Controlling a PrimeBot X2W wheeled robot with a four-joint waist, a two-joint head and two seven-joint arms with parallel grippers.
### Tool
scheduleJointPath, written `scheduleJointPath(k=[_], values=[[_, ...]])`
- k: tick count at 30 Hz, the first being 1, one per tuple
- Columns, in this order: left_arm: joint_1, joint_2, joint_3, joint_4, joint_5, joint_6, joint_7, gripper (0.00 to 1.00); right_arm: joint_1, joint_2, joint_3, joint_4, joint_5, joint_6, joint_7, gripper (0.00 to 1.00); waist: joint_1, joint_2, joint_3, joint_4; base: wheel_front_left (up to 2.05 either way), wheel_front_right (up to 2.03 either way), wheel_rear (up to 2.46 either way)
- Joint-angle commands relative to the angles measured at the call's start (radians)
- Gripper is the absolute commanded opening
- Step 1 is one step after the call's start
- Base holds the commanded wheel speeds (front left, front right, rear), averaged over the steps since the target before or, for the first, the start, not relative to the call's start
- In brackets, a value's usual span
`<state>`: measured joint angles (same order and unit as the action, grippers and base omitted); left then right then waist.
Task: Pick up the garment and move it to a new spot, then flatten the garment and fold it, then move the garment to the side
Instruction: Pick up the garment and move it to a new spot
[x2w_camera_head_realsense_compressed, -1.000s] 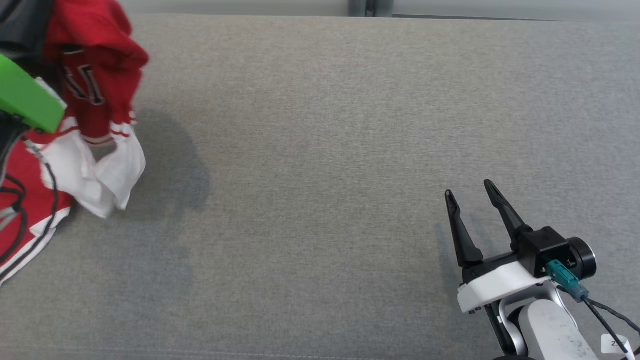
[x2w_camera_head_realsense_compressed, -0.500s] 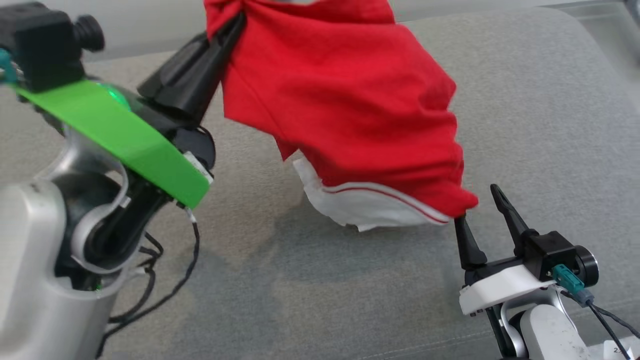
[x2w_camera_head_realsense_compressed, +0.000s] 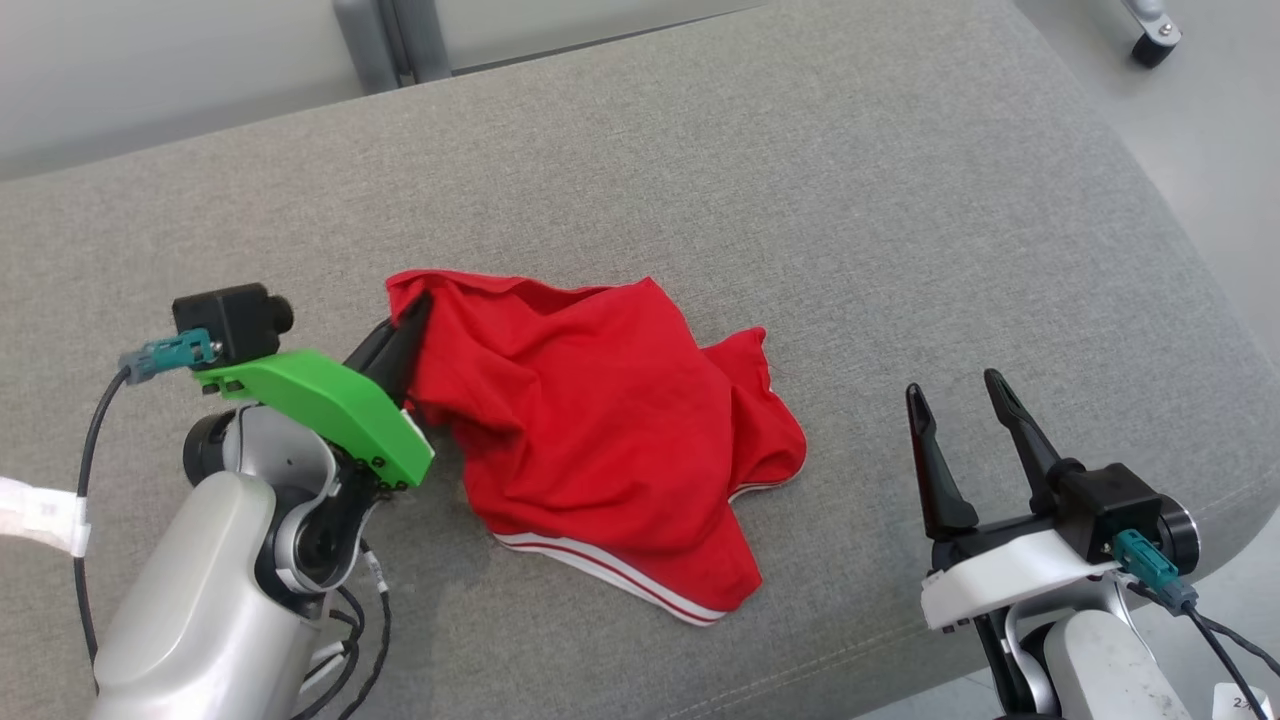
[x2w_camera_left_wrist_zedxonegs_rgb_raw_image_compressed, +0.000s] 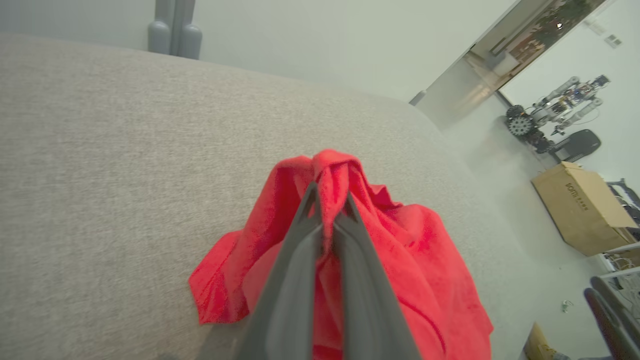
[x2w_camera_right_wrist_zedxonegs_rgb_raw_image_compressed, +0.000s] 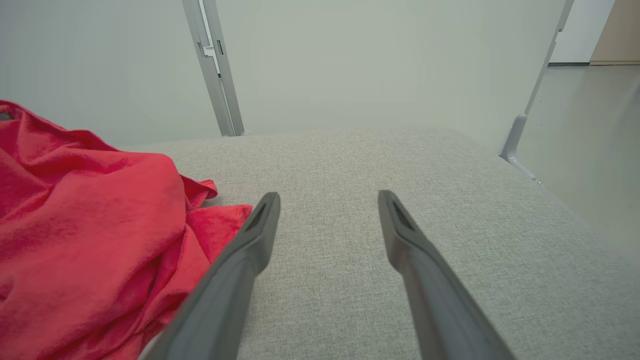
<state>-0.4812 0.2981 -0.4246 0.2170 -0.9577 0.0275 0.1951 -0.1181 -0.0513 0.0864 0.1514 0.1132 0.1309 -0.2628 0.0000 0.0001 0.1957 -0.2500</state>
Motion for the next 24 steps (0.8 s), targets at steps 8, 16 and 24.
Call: scheduleJointPath(k=[8,16,24], values=[[-0.053,-0.029,0.005,0.287,0.048,-0.046,-0.129,0.00,-0.011,0.000,0.012,0.003,-0.006,0.000,-0.003,1.00,0.0000,-0.0001,0.017,0.025,0.00,0.00,0.00],[-0.086,-0.068,-0.032,0.385,0.073,-0.100,-0.204,1.00,-0.009,0.000,0.005,0.002,-0.032,0.000,-0.003,1.00,0.0000,-0.0001,0.000,0.076,0.00,0.00,0.00],[0.034,0.003,-0.066,0.206,0.179,-0.076,-0.338,1.00,0.043,-0.016,-0.032,-0.043,-0.046,0.000,-0.003,1.00,0.0000,-0.0001,-0.074,0.126,0.00,0.00,0.00]])
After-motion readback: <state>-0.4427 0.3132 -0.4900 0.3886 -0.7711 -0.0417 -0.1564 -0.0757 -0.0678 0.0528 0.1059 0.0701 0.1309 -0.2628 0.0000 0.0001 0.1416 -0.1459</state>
